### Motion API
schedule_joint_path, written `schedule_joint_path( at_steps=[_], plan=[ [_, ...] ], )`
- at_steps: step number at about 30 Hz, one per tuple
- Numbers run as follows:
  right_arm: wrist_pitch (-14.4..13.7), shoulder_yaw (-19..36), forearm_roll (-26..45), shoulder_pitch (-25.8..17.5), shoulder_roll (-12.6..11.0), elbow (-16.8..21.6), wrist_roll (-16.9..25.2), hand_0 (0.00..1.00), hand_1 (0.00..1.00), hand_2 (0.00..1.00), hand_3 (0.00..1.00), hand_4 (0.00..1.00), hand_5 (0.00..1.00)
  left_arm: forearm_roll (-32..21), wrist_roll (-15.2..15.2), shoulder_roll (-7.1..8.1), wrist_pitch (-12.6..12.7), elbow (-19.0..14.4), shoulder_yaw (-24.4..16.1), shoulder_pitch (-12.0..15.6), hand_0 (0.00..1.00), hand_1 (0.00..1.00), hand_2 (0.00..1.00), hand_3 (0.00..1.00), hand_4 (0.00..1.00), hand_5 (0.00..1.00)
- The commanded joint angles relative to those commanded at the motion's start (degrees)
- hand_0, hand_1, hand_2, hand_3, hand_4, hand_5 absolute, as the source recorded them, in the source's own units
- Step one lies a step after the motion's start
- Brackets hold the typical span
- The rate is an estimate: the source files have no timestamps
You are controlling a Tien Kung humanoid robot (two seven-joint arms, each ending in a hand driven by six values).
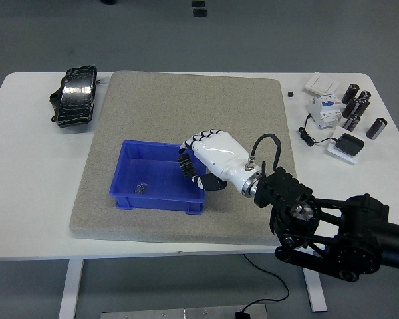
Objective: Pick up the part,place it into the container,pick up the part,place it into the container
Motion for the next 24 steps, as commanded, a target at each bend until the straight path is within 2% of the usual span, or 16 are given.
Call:
schedule_joint_path(
  at_steps=[7,11,12,15,17,18,19,23,24],
  plan=[
    [-0.1,0.62,2.17,-0.25,0.19,0.41,0.44,0.81,0.898,0.866,0.792,0.714,0.28,-0.03,-0.04,0.0,-0.04,0.02,0.03,-0.18,0.675,0.669,0.594,0.564,0.521,0.42],
    [-1.04,3.83,5.59,-0.97,-0.67,2.21,1.63,0.81,0.898,0.866,0.792,0.714,0.28,-0.2,-0.1,-0.07,-0.02,0.03,0.14,-0.2,0.675,0.669,0.594,0.564,0.521,0.42],
    [-1.67,5.31,7.09,-1.32,-1.19,2.97,2.2,0.739,0.833,0.82,0.77,0.719,0.29,-0.23,-0.1,-0.11,-0.02,0.03,0.18,-0.19,0.675,0.668,0.593,0.562,0.517,0.417],
    [-3.33,8.94,10.78,-1.86,-2.31,3.8,3.53,0.739,0.833,0.82,0.77,0.719,0.29,-0.31,-0.1,-0.16,0.01,0.01,0.27,-0.13,0.675,0.668,0.593,0.562,0.517,0.417],
    [-4.31,11.4,13.14,-1.86,-3.13,3.24,3.98,0.739,0.833,0.82,0.77,0.719,0.29,-0.21,-0.04,-0.17,0.03,-0.01,0.22,-0.11,0.675,0.668,0.593,0.562,0.517,0.417],
    [-4.69,12.76,14.3,-1.68,-3.55,2.52,4.06,0.698,0.785,0.797,0.761,0.718,0.293,-0.17,-0.02,-0.15,0.04,-0.02,0.19,-0.11,0.675,0.669,0.593,0.562,0.513,0.415],
    [-4.84,13.39,14.89,-1.42,-3.87,1.73,4.07,0.698,0.785,0.797,0.761,0.718,0.293,-0.13,-0.01,-0.14,0.04,-0.02,0.16,-0.13,0.675,0.669,0.593,0.562,0.513,0.415],
    [-4.38,12.15,15.69,0.15,-4.79,-2.99,3.96,0.698,0.785,0.797,0.761,0.718,0.293,0.0,-0.05,-0.08,0.0,0.02,0.04,-0.28,0.675,0.669,0.593,0.562,0.513,0.415],
    [-4.06,11.45,15.67,0.42,-4.79,-3.91,3.92,0.605,0.697,0.778,0.769,0.711,0.295,0.03,-0.04,-0.08,-0.01,0.02,0.03,-0.3,0.675,0.668,0.592,0.561,0.501,0.413]
  ],
)
